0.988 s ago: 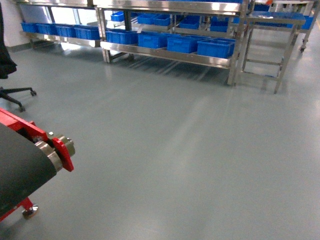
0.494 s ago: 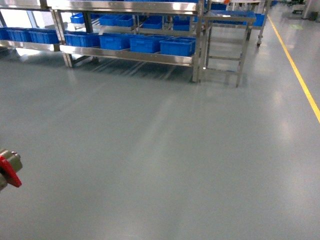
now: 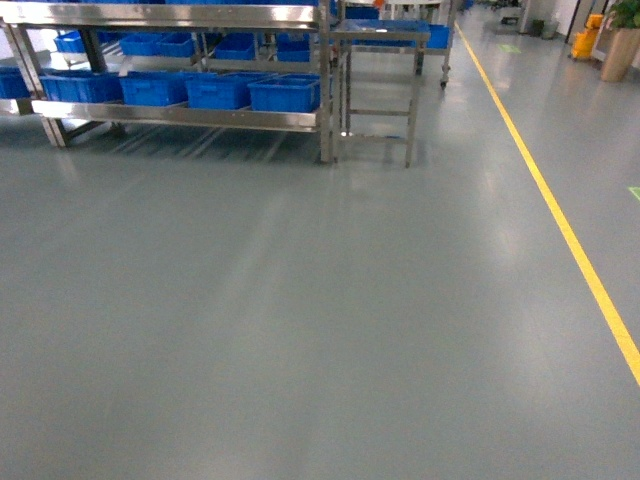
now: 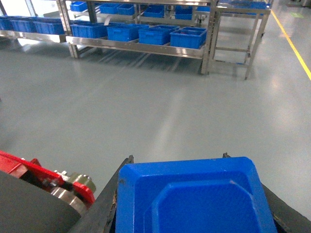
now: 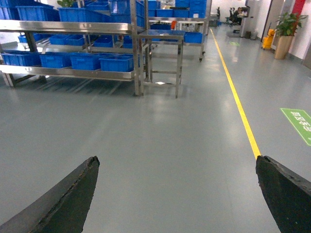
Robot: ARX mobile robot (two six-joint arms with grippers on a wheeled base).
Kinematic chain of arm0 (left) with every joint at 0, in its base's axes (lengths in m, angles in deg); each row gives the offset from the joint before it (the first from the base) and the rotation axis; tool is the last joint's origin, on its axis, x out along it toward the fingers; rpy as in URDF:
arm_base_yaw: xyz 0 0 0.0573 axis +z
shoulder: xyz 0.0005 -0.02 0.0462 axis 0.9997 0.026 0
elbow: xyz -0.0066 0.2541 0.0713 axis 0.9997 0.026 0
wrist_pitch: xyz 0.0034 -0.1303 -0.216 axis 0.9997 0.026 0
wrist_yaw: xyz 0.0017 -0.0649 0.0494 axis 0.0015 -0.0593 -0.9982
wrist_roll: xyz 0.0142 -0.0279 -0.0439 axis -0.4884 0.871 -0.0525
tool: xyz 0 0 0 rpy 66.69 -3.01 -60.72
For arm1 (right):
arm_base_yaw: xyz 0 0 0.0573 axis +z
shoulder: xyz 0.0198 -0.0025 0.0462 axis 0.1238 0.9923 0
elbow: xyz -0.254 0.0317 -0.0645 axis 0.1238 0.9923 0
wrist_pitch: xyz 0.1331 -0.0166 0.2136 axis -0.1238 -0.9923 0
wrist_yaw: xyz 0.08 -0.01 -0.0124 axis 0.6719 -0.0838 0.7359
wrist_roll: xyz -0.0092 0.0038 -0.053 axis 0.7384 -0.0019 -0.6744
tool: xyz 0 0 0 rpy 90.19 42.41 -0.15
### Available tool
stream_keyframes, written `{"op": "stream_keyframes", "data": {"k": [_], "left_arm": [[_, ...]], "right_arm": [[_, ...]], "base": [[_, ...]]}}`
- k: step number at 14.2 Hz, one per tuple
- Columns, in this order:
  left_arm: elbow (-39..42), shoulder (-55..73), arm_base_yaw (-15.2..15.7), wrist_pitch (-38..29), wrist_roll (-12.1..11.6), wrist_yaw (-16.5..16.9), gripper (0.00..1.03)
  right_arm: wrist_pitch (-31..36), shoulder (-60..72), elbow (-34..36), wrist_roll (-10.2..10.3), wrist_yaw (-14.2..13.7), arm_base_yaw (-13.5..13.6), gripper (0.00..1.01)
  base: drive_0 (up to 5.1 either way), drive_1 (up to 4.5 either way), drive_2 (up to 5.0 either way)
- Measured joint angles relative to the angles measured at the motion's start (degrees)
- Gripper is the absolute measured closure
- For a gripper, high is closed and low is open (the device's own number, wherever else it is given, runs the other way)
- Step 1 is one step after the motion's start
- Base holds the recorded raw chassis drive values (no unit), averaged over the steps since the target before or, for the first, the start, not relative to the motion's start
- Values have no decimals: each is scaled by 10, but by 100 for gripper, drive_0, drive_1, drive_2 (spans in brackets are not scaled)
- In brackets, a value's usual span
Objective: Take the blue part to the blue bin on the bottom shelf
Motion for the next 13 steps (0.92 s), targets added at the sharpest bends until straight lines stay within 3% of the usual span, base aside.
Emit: {"op": "stream_keyframes", "data": {"k": [4,13], "left_arm": [[0,0,0,0,0,0,59],[0,0,0,1,0,1,59]], "right_arm": [[0,0,0,0,0,0,3],[1,0,0,0,-1,0,3]], "base": [[-132,-132,-132],[3,431,-424]]}}
